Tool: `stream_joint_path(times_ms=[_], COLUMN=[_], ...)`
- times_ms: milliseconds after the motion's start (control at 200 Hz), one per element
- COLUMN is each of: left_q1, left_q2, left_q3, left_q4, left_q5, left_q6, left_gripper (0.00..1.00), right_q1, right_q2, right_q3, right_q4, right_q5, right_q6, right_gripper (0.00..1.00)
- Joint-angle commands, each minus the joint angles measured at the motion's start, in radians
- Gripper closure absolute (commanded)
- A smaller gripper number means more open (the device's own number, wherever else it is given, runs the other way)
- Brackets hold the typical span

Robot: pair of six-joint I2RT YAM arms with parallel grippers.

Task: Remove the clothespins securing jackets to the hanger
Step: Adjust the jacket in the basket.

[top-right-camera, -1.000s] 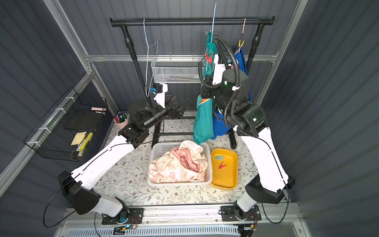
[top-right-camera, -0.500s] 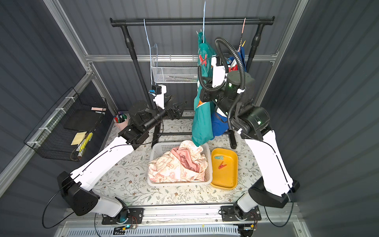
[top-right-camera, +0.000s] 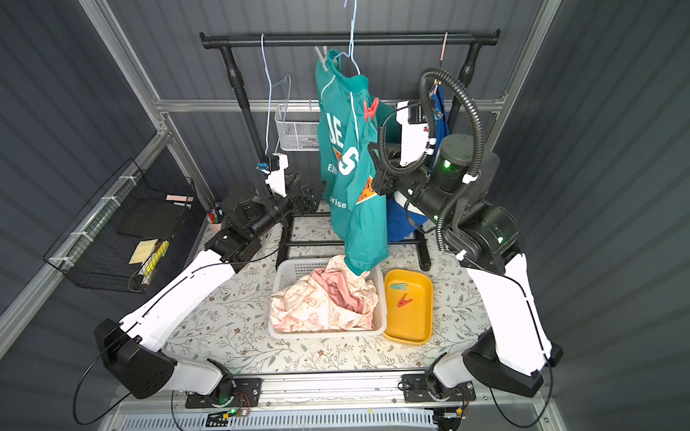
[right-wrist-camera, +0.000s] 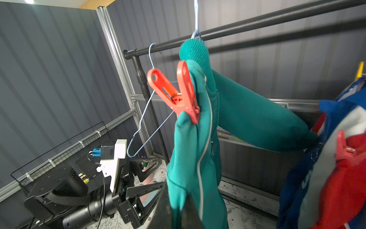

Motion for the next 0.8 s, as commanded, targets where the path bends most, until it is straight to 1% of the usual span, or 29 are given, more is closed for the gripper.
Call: stream_joint_path(times_ms=[0,70,145,215,290,405,430,545,560,600,645,795], left_q1=[0.014,0.027,0.071,0.116,0.154,0.208,0.217,0.246,0.249,0.255,0.263,0.268], left_q2=[-0.053,-0.063,-0.084,-0.101,-0.115,-0.151,-0.157,-0.186,-0.191,-0.204,-0.217,-0.233], left_q3=[-0.003,0.003,-0.009,-0.01,-0.005,-0.028,-0.037,-0.049,-0.084,-0.107,-0.128,-0.192], left_q4=[-0.016,-0.054,-0.064,-0.077,-0.11,-0.123,-0.121,-0.138,-0.139,-0.136,-0.134,-0.097], left_q5=[-0.045,-0.1,-0.09,-0.074,-0.1,-0.119,-0.122,-0.173,-0.18,-0.188,-0.185,-0.116], left_q6=[0.063,0.103,0.118,0.126,0.132,0.138,0.142,0.155,0.159,0.169,0.18,0.223], left_gripper=[0.01,0.01,0.01,0.01,0.01,0.01,0.01,0.01,0.01,0.01,0.01,0.01], right_q1=[0.006,0.004,-0.009,-0.029,-0.072,-0.164,-0.186,-0.278,-0.29,-0.327,-0.362,-0.44], right_q2=[-0.066,-0.096,-0.131,-0.157,-0.171,-0.186,-0.188,-0.211,-0.215,-0.22,-0.225,-0.22], right_q3=[0.0,-0.038,-0.085,-0.108,-0.11,-0.133,-0.14,-0.195,-0.202,-0.22,-0.23,-0.213], right_q4=[0.094,0.084,0.094,0.093,0.079,0.09,0.095,0.135,0.143,0.169,0.193,0.236], right_q5=[-0.062,-0.065,-0.125,-0.156,-0.21,-0.373,-0.43,-0.522,-0.538,-0.587,-0.634,-0.757], right_q6=[-0.01,-0.026,-0.037,-0.038,-0.022,0.026,0.036,0.087,0.095,0.121,0.146,0.199], right_gripper=[1.0,1.0,1.0,1.0,1.0,1.0,1.0,1.0,1.0,1.0,1.0,1.0])
